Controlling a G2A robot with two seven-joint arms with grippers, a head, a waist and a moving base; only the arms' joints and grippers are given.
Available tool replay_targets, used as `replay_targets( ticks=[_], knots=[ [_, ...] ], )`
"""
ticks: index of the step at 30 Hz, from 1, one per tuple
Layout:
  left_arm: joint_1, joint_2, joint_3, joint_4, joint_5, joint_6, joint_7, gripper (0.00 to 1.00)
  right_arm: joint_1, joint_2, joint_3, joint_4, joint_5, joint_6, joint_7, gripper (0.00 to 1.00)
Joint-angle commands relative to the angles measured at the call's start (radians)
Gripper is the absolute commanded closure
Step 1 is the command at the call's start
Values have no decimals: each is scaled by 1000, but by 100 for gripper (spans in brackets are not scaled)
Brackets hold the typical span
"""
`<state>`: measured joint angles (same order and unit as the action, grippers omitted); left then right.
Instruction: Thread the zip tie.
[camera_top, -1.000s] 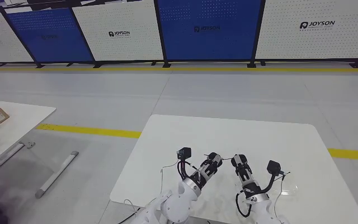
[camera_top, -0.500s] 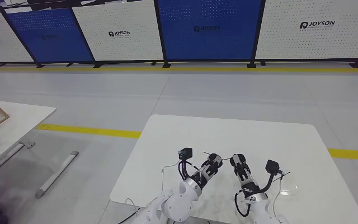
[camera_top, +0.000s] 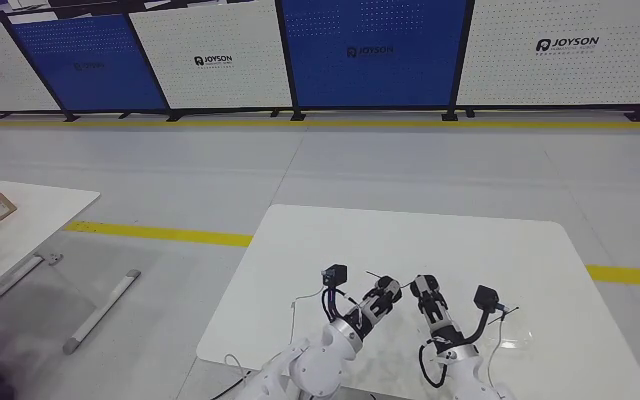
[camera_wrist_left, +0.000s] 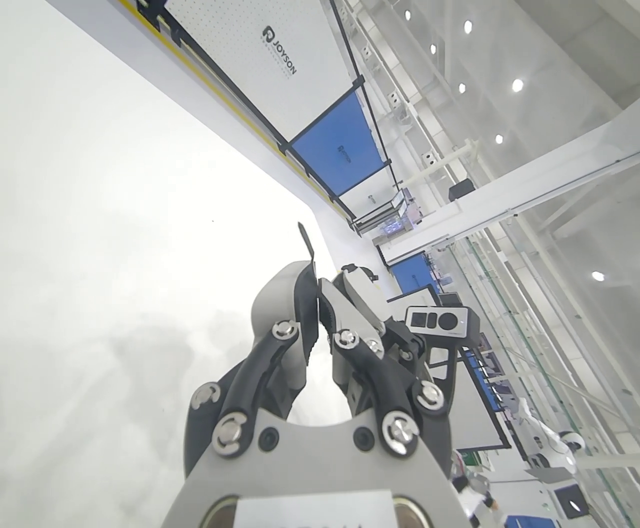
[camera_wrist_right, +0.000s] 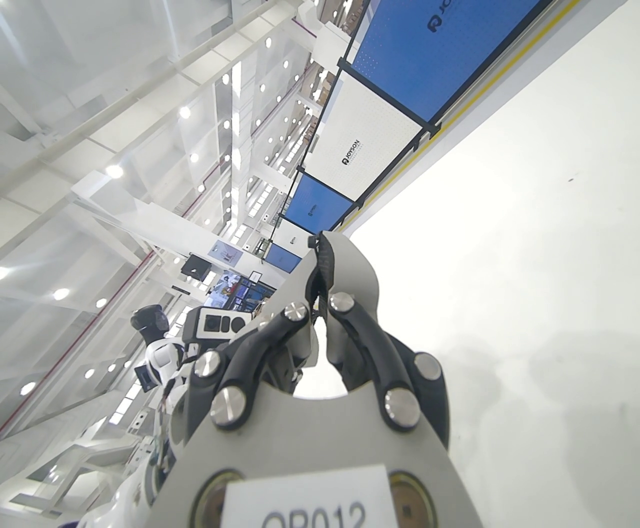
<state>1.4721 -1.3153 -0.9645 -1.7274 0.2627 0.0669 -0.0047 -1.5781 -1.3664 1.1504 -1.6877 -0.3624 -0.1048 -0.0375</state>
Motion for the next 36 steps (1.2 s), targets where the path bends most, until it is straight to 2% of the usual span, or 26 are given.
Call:
replay_targets(
  ticks=[1,5,6,7,9,18,22,25,31,35,36],
  knots=[
    [3,1,-2,-4,-8,-9,-9,100,1,0,0,0,2,-2,3,100],
    [9,3,-11,-11,-15,-9,-16,100,0,0,1,0,5,-5,5,100],
    [10,3,-11,-12,-5,-2,-10,86,-1,-1,2,-1,4,-5,3,100],
    [10,4,-12,-10,4,3,-6,62,-1,-1,3,-1,3,-3,2,100],
    [10,4,-10,-8,17,8,4,58,-2,-1,4,-1,-1,1,0,100],
    [17,5,-24,-11,45,11,41,65,-4,-1,7,-3,-18,23,-7,100],
    [22,6,-35,-20,38,8,44,77,-5,-1,8,-5,-21,25,-5,100],
    [24,7,-37,-20,40,6,41,81,-5,-2,7,-7,-21,25,-4,100],
    [28,8,-39,-23,44,1,36,85,-3,-3,6,-8,-17,27,-2,100],
    [30,8,-38,-24,47,0,32,82,-3,-4,6,-7,-16,28,-3,100],
    [30,8,-37,-24,49,0,31,84,-3,-4,6,-7,-15,28,-3,100]
  ],
)
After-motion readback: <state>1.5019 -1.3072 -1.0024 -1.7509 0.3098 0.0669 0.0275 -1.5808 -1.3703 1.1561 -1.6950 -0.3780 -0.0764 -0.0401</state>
